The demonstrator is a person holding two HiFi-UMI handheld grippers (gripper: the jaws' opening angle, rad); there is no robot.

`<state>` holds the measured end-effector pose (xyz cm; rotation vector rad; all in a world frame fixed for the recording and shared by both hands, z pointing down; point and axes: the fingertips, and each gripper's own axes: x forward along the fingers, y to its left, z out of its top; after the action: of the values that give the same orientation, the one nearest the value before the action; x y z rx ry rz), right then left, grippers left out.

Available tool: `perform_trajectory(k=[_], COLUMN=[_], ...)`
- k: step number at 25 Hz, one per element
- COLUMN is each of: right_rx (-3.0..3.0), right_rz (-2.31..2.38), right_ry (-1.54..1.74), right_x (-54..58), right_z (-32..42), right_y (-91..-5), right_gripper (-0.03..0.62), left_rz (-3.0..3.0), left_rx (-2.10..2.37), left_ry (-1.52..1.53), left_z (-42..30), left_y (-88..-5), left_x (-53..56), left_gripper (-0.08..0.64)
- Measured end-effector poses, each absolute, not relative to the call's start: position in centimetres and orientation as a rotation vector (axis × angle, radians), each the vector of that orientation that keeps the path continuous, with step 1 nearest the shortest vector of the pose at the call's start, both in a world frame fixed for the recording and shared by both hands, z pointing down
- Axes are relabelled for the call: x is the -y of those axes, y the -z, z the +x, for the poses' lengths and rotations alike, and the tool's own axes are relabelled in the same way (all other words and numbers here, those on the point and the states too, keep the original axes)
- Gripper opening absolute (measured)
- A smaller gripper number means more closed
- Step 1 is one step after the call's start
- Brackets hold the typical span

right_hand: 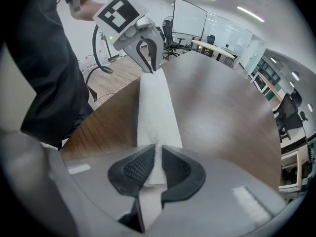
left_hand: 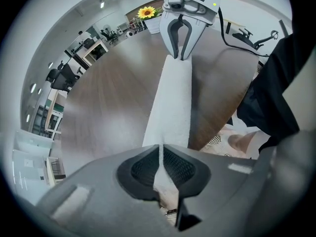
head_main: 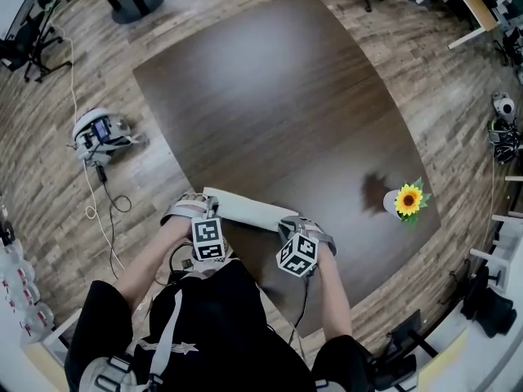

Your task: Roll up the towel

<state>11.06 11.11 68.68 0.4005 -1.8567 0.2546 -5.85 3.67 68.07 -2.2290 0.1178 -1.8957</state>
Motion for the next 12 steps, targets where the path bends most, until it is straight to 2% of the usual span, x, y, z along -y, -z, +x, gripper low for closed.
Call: perform_trajectory(k=[4,12], right_rx=[1.845,1.835], right_rz=[0.421,0.538], right_ry=[-0.226,-0.151], right_x=[-11.0,-11.3], right_z=[11.4,11.7], right_y=[-68.5,-66.7], right_gripper=[0.054,0.144], left_rz=[-2.246,-2.241], left_rx=[-0.166,-0.286], left_ry=[1.882,1.835], left_z=[-5.7,-6.7], left_y=[-67.9,-65.6], left_x=[-3.5,-3.8], left_gripper=[0.044,0.097])
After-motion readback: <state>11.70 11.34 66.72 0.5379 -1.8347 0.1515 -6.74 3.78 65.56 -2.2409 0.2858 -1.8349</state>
